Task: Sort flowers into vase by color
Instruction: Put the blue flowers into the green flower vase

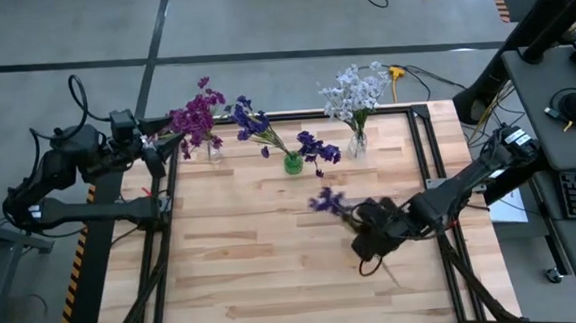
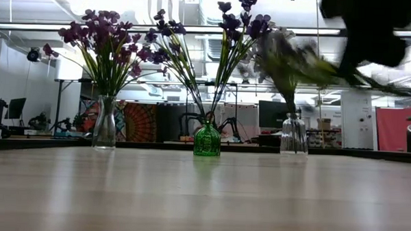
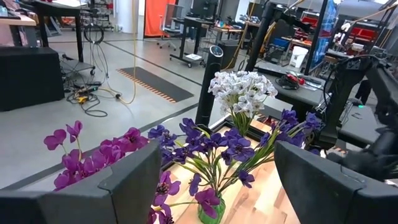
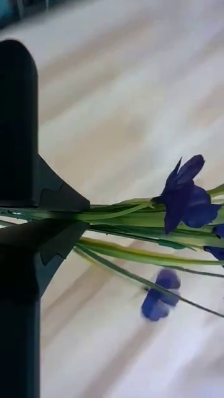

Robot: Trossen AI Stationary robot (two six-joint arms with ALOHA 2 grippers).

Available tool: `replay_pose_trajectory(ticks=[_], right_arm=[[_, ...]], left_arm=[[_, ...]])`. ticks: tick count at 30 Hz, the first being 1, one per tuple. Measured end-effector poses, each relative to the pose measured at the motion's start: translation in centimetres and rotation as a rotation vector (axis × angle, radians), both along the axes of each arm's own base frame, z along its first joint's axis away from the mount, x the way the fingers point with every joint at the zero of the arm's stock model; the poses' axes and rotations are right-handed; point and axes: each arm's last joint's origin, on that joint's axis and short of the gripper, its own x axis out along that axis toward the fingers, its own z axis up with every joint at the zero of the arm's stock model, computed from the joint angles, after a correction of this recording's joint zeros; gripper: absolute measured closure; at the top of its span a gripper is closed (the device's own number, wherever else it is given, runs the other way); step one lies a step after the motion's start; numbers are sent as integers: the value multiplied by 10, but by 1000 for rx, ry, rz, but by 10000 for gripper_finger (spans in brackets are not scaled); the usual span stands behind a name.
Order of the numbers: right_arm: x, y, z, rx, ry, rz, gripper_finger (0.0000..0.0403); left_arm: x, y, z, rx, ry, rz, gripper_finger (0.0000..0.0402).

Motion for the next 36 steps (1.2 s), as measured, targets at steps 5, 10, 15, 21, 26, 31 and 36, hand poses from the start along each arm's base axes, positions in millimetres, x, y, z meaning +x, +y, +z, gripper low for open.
replay_pose_trajectory(ticks=[5,10,15,21,26,31,36], right_arm=[[27,16,32,-160,-371,195,390],[44,21,56,-441,-700,286,390],[63,11,62,-711,-862,270,390],[92,-22,54,-906,-944,170,390],[110,-61,48,-958,-1006,101,390],[121,-95,43,-1008,-963,7,390],[128,-110,45,-1073,-905,-7,390]], left_arm=[[0,0,0,0,0,0,108],[0,0,0,0,1,1,108],[1,0,0,5,6,0,108],[2,0,0,5,7,0,108],[2,0,0,5,7,0,108],[2,0,0,5,9,0,108],[2,0,0,6,9,0,108]])
